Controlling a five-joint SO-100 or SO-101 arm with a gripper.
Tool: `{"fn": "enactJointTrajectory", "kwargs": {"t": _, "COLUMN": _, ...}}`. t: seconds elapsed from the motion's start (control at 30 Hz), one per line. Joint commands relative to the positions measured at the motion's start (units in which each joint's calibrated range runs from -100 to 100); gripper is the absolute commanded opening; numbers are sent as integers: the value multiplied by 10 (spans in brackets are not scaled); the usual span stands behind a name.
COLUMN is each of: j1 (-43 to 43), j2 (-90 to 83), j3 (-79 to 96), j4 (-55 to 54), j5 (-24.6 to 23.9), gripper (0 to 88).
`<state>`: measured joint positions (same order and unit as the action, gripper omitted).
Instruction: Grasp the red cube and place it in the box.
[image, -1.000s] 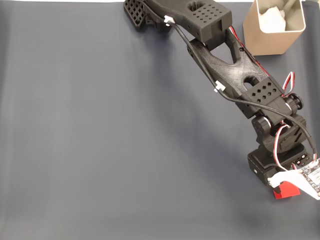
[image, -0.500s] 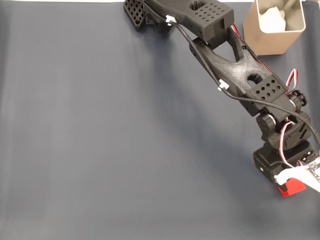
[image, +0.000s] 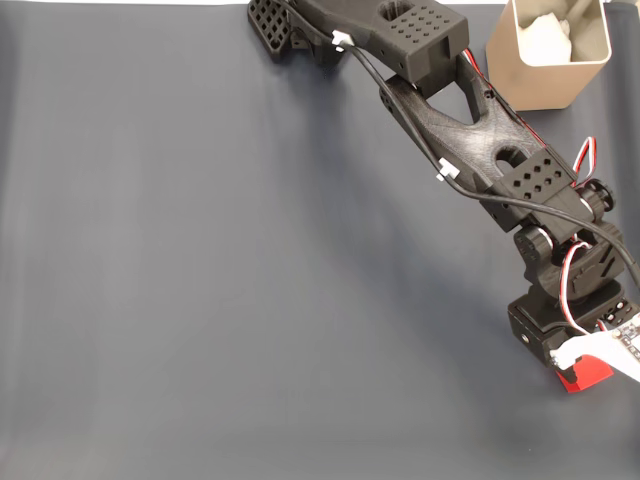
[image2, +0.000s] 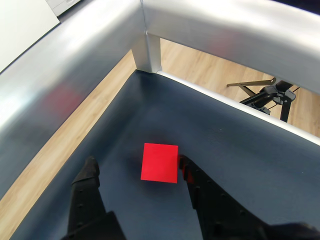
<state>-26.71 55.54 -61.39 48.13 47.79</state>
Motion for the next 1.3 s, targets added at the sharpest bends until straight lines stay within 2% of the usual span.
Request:
{"fn": "enactJointTrajectory", "kwargs": {"t": 0.0, "j1": 1, "j2": -6, "j3": -26, "j4": -8, "j5": 4, "gripper": 358}}
{"fn": "enactJointTrajectory", "kwargs": {"t": 1.27, "j1": 2, "j2": -10, "j3": 0, "j4": 6, "j5": 21, "gripper": 166}}
